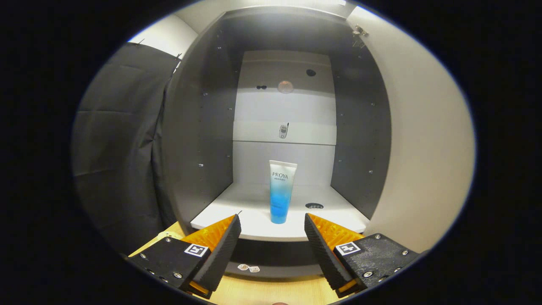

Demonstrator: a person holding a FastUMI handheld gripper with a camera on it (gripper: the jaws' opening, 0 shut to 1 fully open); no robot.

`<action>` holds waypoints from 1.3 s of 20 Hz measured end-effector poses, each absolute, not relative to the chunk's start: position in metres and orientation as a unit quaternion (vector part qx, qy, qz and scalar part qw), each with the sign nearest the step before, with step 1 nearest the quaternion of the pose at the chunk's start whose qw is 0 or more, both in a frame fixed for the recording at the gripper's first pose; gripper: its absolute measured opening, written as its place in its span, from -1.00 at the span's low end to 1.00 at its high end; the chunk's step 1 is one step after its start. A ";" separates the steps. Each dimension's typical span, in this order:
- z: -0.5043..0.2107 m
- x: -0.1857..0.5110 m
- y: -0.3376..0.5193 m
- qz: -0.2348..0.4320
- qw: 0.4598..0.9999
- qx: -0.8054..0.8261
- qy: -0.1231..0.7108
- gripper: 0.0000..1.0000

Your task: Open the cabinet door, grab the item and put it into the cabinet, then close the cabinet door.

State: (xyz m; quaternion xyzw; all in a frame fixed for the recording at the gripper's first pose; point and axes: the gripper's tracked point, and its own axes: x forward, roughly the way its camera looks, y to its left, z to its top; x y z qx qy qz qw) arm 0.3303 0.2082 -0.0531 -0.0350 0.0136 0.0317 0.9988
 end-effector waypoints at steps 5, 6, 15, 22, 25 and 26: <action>-0.045 0.249 0.212 0.029 0.999 -0.025 0.012 0.87; -0.046 0.233 0.212 0.027 0.999 -0.023 0.014 0.87; -0.056 0.091 0.205 0.020 0.999 -0.010 0.038 0.87; -0.065 0.031 0.140 -0.018 0.998 -0.008 0.056 0.87; -0.068 0.013 0.089 -0.052 0.997 -0.005 0.061 0.87; -0.071 0.008 0.071 -0.062 0.996 -0.002 0.061 0.87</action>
